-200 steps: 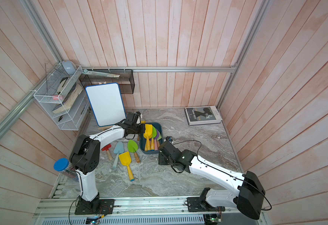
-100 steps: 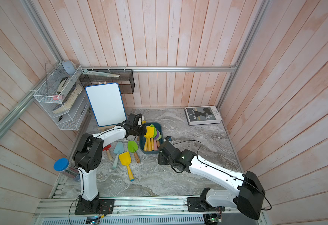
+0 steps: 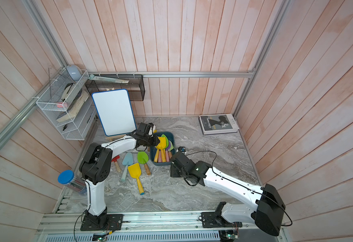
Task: Put the shovel into the storage box
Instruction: Place the shovel in the storage box.
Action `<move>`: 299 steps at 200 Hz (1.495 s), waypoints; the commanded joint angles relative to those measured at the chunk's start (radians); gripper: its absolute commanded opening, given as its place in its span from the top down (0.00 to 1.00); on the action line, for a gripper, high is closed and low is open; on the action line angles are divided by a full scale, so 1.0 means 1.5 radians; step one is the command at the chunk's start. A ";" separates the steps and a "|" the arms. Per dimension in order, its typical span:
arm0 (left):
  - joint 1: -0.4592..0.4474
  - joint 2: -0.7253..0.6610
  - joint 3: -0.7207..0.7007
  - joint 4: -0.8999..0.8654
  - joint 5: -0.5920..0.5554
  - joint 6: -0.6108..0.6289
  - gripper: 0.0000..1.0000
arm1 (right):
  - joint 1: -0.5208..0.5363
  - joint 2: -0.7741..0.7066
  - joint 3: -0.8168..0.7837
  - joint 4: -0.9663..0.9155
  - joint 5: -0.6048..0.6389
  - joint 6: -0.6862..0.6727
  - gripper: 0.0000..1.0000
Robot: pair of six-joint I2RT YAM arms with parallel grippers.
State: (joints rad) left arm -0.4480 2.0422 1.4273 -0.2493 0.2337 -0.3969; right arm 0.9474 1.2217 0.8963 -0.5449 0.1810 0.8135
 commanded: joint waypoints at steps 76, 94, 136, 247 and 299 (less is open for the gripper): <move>-0.005 0.005 0.043 -0.057 -0.026 0.008 0.52 | -0.005 0.002 -0.007 0.014 -0.005 -0.008 0.41; -0.008 0.007 0.065 -0.079 -0.047 0.009 0.46 | -0.005 0.002 -0.009 0.016 -0.005 -0.009 0.41; -0.016 0.017 0.095 -0.119 -0.092 0.011 0.35 | -0.005 0.007 -0.004 0.018 -0.009 -0.014 0.41; -0.033 -0.038 0.125 -0.162 -0.209 0.009 0.28 | -0.005 -0.017 -0.016 0.012 -0.002 -0.008 0.41; -0.034 -0.142 0.072 -0.193 -0.321 -0.024 0.24 | -0.005 -0.035 -0.031 0.019 -0.002 -0.003 0.41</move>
State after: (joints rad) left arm -0.5003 1.9324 1.5681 -0.4953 -0.1280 -0.4007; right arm 0.9455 1.1988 0.8703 -0.5217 0.1738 0.8070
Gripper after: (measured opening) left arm 0.754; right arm 0.593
